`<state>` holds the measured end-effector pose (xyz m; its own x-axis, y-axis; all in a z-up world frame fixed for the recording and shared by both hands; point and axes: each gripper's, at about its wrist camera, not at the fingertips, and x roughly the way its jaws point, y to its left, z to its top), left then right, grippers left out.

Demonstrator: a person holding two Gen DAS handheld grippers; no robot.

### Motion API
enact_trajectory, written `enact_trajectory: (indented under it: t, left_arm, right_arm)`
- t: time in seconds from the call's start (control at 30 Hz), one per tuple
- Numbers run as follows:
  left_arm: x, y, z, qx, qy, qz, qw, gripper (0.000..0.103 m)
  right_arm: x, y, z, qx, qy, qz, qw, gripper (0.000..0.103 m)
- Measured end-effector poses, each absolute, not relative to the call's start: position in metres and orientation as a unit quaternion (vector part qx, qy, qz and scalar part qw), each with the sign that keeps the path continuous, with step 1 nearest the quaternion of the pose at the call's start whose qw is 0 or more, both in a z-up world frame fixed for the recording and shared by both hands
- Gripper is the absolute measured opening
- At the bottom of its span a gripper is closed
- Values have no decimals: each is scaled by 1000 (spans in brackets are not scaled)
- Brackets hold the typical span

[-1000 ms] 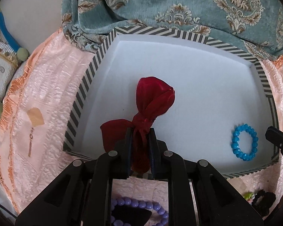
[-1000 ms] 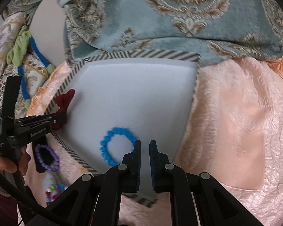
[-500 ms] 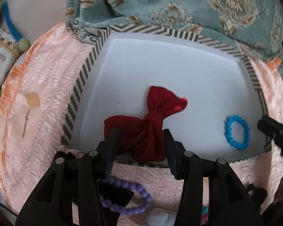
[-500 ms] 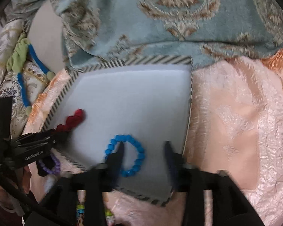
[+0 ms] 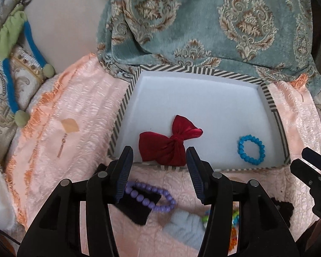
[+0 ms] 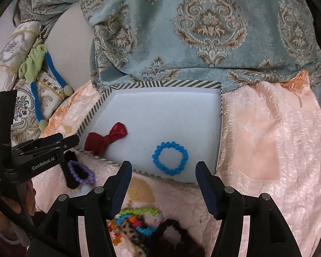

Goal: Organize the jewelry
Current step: 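Open both tools to drop the bow and blue bracelet in the tray, then move the left tool to the black velvet piece and grasp it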

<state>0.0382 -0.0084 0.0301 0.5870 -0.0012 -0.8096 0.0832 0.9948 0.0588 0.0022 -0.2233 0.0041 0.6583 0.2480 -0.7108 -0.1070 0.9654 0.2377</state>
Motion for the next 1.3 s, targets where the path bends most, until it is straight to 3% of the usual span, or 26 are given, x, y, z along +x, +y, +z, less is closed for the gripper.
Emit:
enact_trajectory:
  t: [1.3]
  left_arm:
    - [-62, 2, 59, 22, 417, -25, 908, 51]
  right_arm:
    - [-89, -187, 37, 54, 365, 119, 922, 66]
